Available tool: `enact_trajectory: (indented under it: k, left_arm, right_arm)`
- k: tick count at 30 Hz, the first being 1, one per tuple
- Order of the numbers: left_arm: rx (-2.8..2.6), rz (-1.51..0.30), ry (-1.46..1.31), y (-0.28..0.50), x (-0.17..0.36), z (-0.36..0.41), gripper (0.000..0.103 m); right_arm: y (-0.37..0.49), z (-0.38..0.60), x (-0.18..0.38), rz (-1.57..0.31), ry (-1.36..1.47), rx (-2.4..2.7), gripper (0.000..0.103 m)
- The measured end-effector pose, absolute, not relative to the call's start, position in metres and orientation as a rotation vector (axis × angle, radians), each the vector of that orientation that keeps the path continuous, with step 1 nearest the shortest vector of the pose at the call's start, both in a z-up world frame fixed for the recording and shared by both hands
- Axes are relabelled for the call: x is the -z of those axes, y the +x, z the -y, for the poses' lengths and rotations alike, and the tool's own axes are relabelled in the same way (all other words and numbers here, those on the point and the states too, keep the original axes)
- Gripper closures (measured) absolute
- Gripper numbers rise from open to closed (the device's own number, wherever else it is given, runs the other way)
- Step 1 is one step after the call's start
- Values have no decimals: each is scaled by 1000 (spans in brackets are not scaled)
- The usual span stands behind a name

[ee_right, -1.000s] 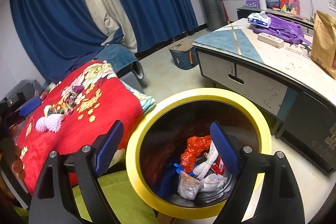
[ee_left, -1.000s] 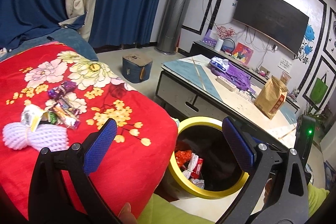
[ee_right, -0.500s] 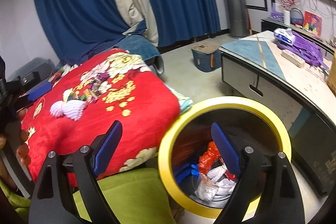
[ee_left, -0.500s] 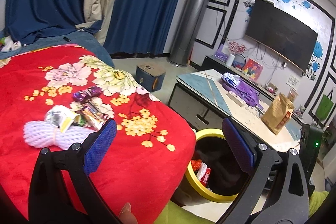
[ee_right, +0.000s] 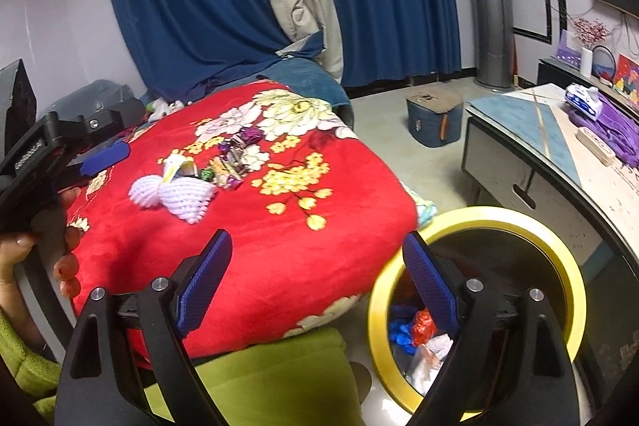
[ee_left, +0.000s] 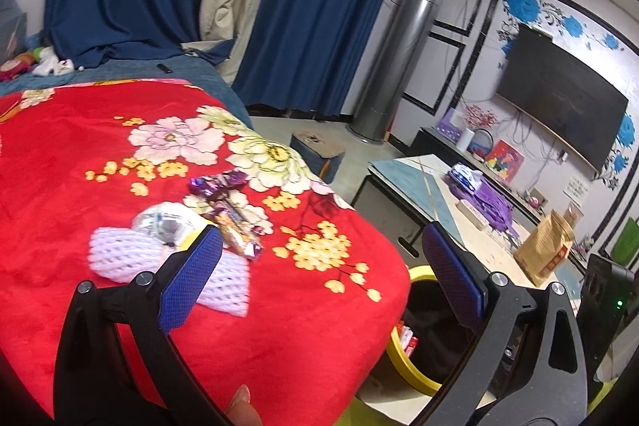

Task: Collect trash
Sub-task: 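Move both tools back over the snack wrappers on the bed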

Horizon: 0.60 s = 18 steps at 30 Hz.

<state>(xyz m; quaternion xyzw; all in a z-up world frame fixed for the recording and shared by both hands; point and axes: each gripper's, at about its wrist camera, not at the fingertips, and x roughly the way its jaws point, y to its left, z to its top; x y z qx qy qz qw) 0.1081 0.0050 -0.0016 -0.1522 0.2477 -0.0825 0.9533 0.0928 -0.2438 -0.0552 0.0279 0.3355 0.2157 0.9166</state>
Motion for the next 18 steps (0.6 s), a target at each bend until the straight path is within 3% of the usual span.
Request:
enact_trajectory:
  k: [18]
  left_arm:
    - [34,-524,-397,116,13,-75,11]
  right_arm:
    - [117,182,51,-663,0,-551,17]
